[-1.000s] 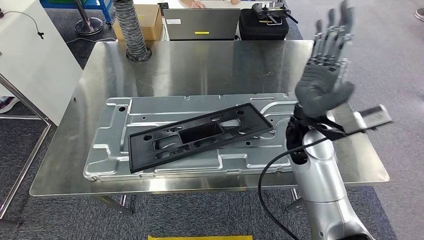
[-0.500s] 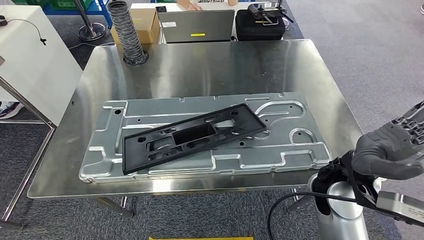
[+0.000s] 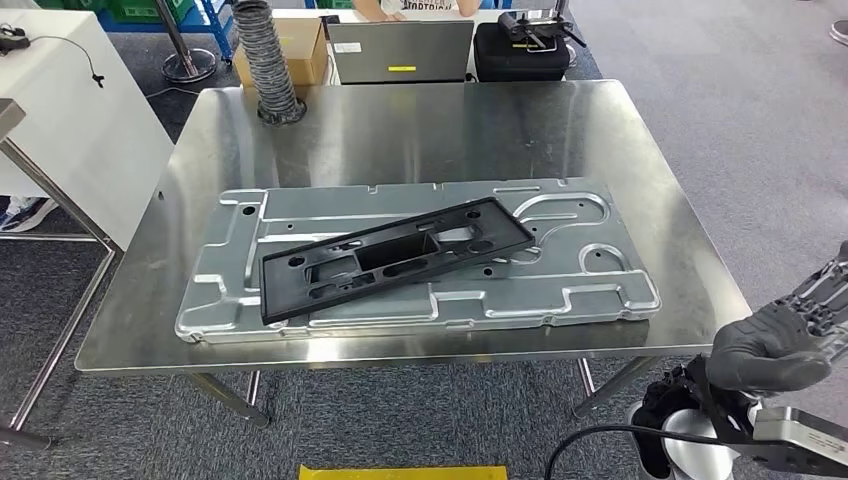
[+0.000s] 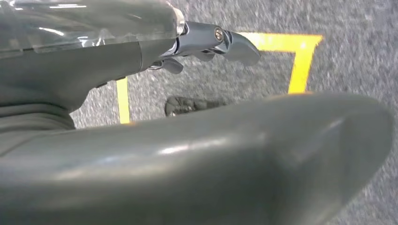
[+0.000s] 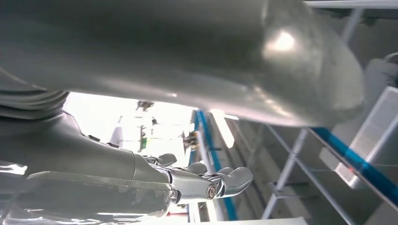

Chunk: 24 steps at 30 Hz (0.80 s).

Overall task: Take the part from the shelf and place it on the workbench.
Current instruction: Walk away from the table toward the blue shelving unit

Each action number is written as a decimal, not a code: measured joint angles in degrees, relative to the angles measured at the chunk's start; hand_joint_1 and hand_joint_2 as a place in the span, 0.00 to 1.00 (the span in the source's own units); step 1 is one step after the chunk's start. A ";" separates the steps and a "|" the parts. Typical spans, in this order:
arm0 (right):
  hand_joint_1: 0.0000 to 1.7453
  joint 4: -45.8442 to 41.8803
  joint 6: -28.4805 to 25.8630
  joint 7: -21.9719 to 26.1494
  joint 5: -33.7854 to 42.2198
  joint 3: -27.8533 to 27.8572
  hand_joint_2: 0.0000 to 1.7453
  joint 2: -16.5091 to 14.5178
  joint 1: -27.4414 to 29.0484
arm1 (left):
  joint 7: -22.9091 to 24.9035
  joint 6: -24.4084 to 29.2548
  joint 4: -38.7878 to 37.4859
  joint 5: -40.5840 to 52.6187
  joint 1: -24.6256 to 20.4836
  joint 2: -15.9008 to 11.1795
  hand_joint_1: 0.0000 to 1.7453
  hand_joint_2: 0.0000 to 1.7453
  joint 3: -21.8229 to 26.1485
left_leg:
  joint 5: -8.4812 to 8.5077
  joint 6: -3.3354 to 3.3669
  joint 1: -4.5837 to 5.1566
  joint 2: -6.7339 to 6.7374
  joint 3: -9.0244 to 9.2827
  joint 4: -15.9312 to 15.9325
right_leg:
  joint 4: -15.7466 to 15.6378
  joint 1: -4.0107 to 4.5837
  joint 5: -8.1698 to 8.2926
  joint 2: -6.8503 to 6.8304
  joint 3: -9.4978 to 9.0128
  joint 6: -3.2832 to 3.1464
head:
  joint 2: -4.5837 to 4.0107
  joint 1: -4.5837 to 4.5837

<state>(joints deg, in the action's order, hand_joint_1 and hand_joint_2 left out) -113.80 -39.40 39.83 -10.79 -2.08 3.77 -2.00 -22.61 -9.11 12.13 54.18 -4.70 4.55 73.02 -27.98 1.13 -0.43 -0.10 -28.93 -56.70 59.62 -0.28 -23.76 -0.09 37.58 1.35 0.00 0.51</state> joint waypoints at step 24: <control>0.00 18.50 4.92 0.00 -1.85 20.58 0.00 -6.01 15.02 | -1.52 -1.60 0.01 0.34 1.37 -0.22 0.00 0.00 0.24 | -3.05 -0.92 0.40 0.22 0.17 -6.26 | -2.37 0.81 0.27 0.02 -2.19 -2.63 | 0.00 -0.31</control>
<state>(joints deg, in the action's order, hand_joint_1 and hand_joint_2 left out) -95.31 -34.48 39.83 -12.63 18.50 -2.23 13.02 -24.12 -10.72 12.14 54.52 -3.32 4.33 73.26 -31.03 0.21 -0.03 0.12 -28.76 -62.97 57.25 0.53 -23.49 -0.08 35.39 -1.28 0.00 0.20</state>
